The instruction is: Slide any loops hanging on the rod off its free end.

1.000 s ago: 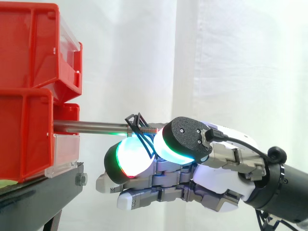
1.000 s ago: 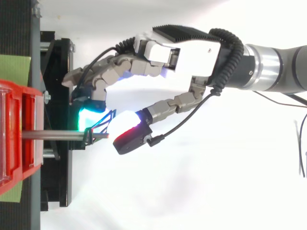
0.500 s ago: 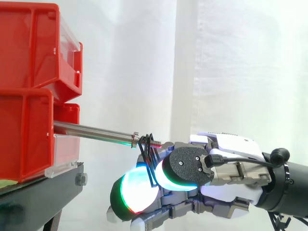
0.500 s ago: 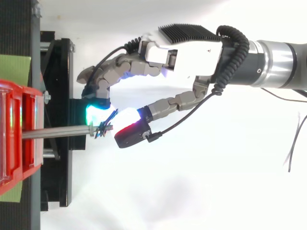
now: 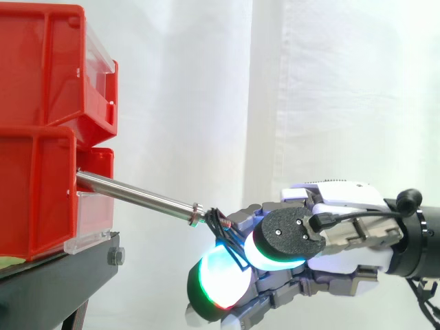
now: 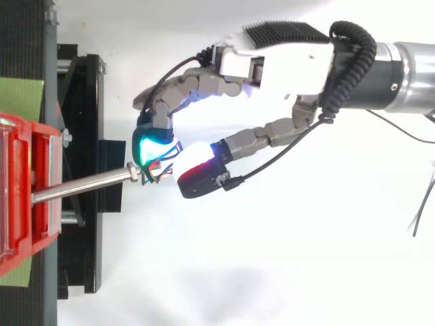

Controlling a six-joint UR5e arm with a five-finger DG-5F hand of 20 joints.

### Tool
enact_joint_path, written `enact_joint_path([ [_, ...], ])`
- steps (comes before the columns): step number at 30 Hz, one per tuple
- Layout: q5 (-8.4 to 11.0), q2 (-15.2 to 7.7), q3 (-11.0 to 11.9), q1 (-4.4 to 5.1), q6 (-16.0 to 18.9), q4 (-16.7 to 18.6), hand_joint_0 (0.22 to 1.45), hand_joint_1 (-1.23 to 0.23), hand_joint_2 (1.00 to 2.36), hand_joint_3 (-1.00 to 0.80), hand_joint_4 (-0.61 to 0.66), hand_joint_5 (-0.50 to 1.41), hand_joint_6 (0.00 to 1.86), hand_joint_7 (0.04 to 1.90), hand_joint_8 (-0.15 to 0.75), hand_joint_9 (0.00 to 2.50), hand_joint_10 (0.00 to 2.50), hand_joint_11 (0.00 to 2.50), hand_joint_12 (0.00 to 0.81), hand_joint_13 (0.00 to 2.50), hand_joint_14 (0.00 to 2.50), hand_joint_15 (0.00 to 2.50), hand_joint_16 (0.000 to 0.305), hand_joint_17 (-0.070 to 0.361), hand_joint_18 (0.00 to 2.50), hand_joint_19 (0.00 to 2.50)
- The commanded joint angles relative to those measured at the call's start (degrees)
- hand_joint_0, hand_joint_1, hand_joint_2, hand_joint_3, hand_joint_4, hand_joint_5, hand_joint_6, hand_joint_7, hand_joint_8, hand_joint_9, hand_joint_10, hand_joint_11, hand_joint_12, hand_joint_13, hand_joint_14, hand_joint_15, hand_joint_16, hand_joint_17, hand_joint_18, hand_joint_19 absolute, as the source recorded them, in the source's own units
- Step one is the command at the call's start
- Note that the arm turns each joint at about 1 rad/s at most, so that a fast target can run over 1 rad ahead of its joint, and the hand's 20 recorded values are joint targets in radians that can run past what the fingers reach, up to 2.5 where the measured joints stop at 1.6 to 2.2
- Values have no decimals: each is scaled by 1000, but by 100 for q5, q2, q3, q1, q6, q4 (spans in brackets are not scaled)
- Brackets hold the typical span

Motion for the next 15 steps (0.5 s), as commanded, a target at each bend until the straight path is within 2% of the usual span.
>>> enact_joint_path([
  [1, 0, 118, -4, -18, 6, -367, 576, -699, 1017, -76, 169, -194, 903, 715, 278, 613, 15, 399, 365, 468, 6, 158, 58, 132, 557, 300],
  [2, 0, 197, -4, -35, 6, -507, 576, -700, 1017, -81, 172, -193, 902, 725, 279, 613, 13, 404, 366, 465, 5, 153, 58, 132, 556, 291],
  [6, 0, 276, -4, -53, 15, -780, 572, -699, 1017, -87, 178, -192, 902, 727, 282, 615, 15, 407, 367, 465, 5, 150, 59, 132, 555, 299],
  [15, 26, 461, -4, -62, 32, -1131, 565, -699, 1016, -90, 189, -189, 900, 740, 287, 619, 15, 406, 372, 463, 5, 151, 60, 134, 559, 297],
])
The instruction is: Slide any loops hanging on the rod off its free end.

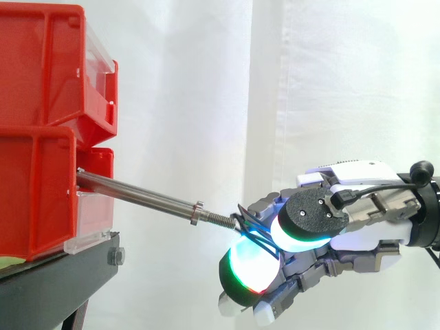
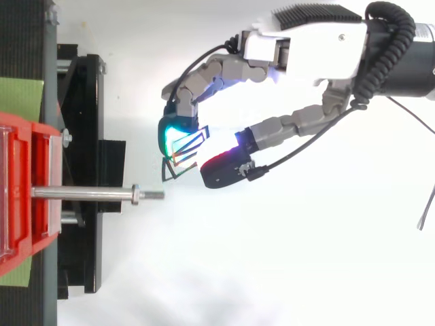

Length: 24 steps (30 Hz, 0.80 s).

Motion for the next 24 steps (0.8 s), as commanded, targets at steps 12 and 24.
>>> enact_joint_path([
  [12, 13, 226, 0, -11, 164, -680, 564, -710, 1019, -116, 151, -187, 897, 765, 278, 614, 14, 417, 361, 453, 6, 150, 57, 128, 536, 307],
  [24, 382, 358, 8, 24, 1008, -1155, 602, -790, 1014, -308, 45, -173, 912, 850, 257, 642, 15, 426, 344, 462, 7, 152, 53, 120, 532, 300],
])
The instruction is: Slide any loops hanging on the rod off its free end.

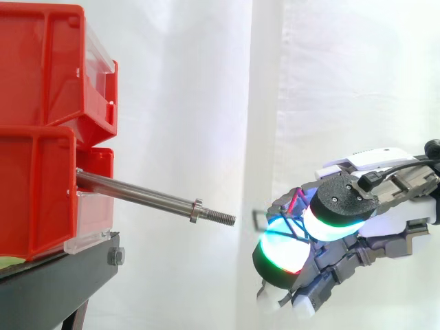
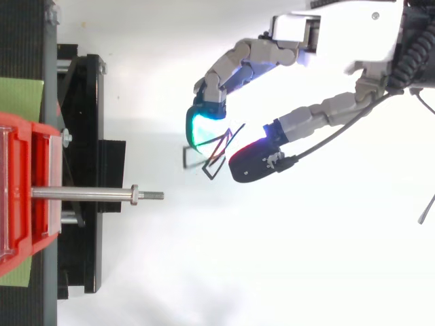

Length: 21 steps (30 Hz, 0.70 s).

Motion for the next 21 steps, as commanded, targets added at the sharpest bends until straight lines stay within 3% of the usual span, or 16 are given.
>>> enact_joint_path([
  [1, 46, 5, 3, 7, 289, -73, 599, -779, 1014, -311, 53, -168, 911, 862, 257, 642, 17, 426, 344, 462, 6, 153, 53, 119, 532, 312],
  [11, 46, 22, 3, 42, 588, -214, 547, -662, 1014, -300, 92, -132, 901, 991, 258, 681, 15, 422, 343, 466, 7, 173, 53, 120, 525, 321],
  [14, 55, 40, -6, 59, 605, -240, 554, -697, 1016, -143, 62, -122, 911, 1002, 272, 712, 15, 411, 360, 500, 7, 183, 57, 128, 548, 321],
  [17, 63, 75, -6, 59, 614, -249, 580, -767, 1016, -12, -105, -143, 948, 977, 284, 710, 16, 421, 375, 519, 6, 179, 60, 135, 584, 293],
  [21, 99, 75, 3, 68, 632, -275, 646, -826, 1018, -197, -107, -176, 950, 940, 249, 657, 15, 426, 341, 492, 7, 190, 52, 116, 537, 309],
])
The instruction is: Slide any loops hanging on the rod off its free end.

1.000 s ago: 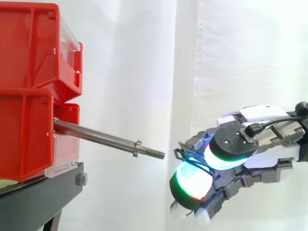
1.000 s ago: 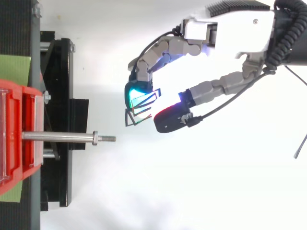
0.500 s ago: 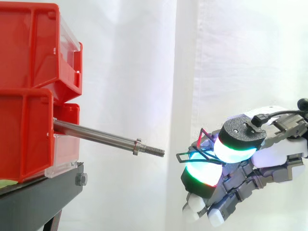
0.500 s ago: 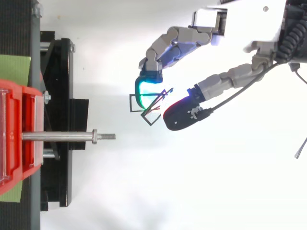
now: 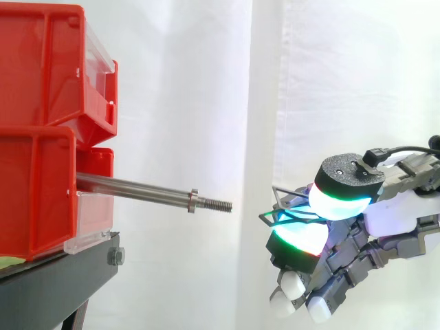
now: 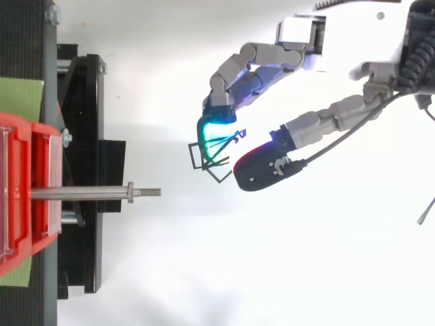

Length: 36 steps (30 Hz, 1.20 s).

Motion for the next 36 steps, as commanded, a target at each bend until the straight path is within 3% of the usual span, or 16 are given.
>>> enact_joint_path([
  [1, 18, 5, 2, 3, 15, -15, 662, -829, 1015, -257, -94, -176, 951, 943, 244, 655, 17, 426, 340, 493, 7, 183, 51, 116, 542, 309],
  [4, 18, 5, 2, 12, 85, -6, 669, -827, 1008, -403, -83, -167, 946, 954, 240, 674, 15, 431, 335, 503, 7, 187, 51, 114, 553, 309],
  [6, 26, 5, 2, 12, 120, -6, 620, -778, 1003, -456, 3, -148, 933, 976, 245, 698, 16, 435, 332, 503, 7, 186, 50, 114, 555, 317],
  [12, 35, 5, 2, 21, 173, -15, 563, -541, 1000, -494, 6, -120, 911, 1015, 244, 742, 15, 423, 333, 513, 7, 193, 51, 115, 551, 332],
  [14, 35, 5, 2, 21, 191, -15, 564, -523, 1002, -478, 3, -117, 908, 1017, 243, 747, 15, 421, 333, 512, 8, 197, 51, 114, 546, 341],
  [17, 35, 5, 2, 21, 200, -15, 564, -558, 1013, -332, 12, -113, 902, 1018, 242, 749, 15, 423, 336, 511, 8, 204, 51, 114, 533, 342],
  [20, 35, 5, 2, 21, 208, -15, 547, -719, 1021, -82, 26, -123, 914, 1032, 267, 743, 15, 431, 356, 524, 8, 200, 54, 122, 561, 324],
  [23, 35, 5, -6, 30, 208, -15, 582, -797, 1018, 16, -87, -134, 938, 1057, 279, 734, 14, 423, 370, 538, 7, 198, 58, 130, 593, 311],
  [26, 35, 5, 2, 30, 208, -15, 604, -815, 1019, -38, -123, -148, 948, 1010, 262, 718, 17, 442, 356, 522, 7, 201, 54, 123, 574, 316],
  [29, 35, 5, 2, 30, 208, -6, 640, -827, 1013, -332, -70, -150, 941, 983, 242, 721, 16, 441, 336, 512, 8, 201, 50, 113, 548, 337],
  [32, 35, 5, 2, 30, 208, -6, 588, -750, 1002, -470, -19, -123, 917, 1036, 230, 754, 16, 445, 334, 518, 8, 201, 50, 112, 552, 338],
  [36, 53, 5, 2, 39, 208, -6, 561, -607, 1000, -496, -29, -101, 899, 1061, 229, 794, 15, 416, 332, 526, 8, 202, 50, 112, 552, 345],
])
